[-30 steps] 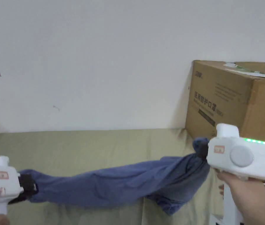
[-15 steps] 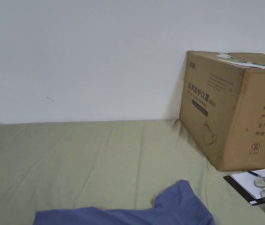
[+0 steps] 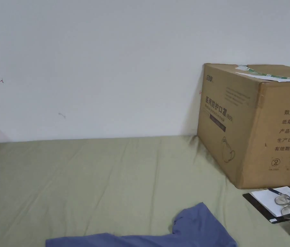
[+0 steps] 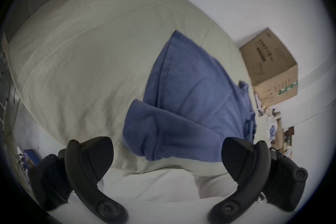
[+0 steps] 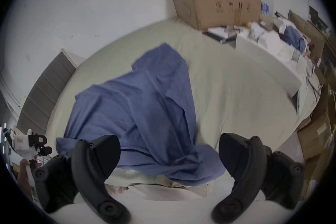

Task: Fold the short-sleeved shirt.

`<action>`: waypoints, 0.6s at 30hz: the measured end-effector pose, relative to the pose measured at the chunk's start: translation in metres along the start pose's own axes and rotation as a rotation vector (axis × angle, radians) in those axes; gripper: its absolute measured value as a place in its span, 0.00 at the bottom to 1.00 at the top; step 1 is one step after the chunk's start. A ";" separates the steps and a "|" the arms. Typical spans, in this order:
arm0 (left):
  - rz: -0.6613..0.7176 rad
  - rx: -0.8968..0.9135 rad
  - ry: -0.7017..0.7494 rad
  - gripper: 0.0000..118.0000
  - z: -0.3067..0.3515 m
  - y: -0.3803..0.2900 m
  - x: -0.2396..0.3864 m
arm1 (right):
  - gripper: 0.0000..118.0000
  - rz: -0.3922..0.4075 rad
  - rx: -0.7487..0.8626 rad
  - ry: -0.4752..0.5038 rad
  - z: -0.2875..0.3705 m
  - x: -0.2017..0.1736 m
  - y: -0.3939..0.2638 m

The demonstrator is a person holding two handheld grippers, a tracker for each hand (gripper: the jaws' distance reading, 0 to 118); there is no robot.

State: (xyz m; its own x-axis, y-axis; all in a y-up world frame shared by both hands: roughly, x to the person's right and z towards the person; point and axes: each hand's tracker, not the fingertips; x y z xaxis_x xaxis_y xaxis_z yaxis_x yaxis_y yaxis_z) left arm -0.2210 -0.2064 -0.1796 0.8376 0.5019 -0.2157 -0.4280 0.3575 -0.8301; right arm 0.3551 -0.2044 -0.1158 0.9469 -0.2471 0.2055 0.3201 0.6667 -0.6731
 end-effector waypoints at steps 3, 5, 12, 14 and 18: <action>0.008 0.054 -0.118 0.99 0.025 0.002 0.007 | 0.98 -0.009 0.075 0.051 0.026 -0.010 0.011; -0.042 0.129 -0.139 0.98 0.043 0.002 0.018 | 0.98 -0.029 0.125 0.102 0.044 -0.020 0.020; -0.330 0.399 -0.025 0.00 0.088 0.000 0.070 | 0.00 -0.001 0.280 0.216 0.077 -0.063 0.039; -0.339 0.422 -0.080 0.00 0.089 0.004 0.077 | 0.00 0.006 0.316 0.250 0.079 -0.068 0.045; -0.328 0.390 -0.131 0.00 0.074 0.053 0.099 | 0.00 0.050 0.314 0.264 0.075 -0.083 0.062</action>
State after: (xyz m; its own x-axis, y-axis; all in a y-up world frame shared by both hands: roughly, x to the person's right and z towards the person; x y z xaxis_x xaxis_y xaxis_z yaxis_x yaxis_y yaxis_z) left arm -0.1863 -0.0794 -0.2065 0.9099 0.3998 0.1107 -0.2658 0.7668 -0.5842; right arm 0.2987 -0.0896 -0.1208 0.9347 -0.3534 -0.0390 0.3055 0.8545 -0.4201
